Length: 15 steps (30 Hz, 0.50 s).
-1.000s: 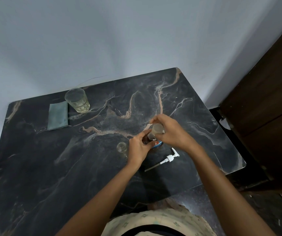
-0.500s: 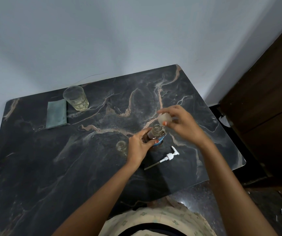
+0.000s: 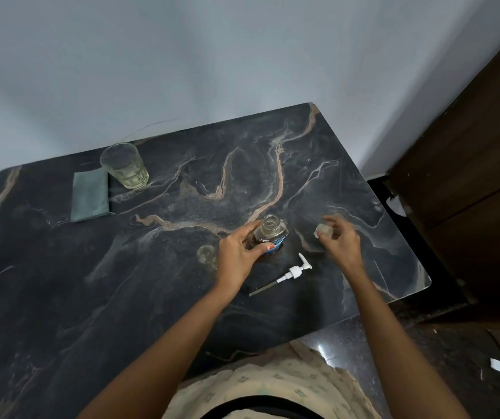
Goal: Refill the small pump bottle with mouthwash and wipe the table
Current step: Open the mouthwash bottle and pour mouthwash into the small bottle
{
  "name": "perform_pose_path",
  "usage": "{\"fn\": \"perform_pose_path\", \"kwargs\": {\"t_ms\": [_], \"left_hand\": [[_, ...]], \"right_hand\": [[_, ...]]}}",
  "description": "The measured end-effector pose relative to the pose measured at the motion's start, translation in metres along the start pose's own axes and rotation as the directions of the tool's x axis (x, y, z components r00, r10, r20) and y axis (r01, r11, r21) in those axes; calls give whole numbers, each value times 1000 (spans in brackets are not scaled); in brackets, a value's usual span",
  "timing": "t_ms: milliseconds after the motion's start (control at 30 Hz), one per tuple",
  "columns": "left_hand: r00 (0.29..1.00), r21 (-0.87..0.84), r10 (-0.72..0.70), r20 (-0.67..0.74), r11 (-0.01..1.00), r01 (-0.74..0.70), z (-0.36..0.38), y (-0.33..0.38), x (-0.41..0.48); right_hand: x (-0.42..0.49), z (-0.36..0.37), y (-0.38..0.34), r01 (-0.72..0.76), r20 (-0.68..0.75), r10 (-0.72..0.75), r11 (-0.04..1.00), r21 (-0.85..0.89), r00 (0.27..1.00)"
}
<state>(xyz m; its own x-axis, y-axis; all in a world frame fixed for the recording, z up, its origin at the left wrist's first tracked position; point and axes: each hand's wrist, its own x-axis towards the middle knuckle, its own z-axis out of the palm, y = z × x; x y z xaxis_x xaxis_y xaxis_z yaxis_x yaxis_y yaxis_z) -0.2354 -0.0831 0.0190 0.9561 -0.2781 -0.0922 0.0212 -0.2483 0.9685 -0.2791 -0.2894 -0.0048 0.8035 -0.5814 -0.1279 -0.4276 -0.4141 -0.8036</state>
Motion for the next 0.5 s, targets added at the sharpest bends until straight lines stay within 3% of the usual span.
{"fn": "perform_pose_path", "kwargs": {"t_ms": [133,500], "left_hand": [[1000,16,-8,1,1000,8,0,2,0],[999,5,-33,-17,999,33,0,1,-2]], "right_hand": [[4,3,14,-5,6,6,998,-55,1000],[0,13,34,88,-160,-97,994,-60,982]]}}
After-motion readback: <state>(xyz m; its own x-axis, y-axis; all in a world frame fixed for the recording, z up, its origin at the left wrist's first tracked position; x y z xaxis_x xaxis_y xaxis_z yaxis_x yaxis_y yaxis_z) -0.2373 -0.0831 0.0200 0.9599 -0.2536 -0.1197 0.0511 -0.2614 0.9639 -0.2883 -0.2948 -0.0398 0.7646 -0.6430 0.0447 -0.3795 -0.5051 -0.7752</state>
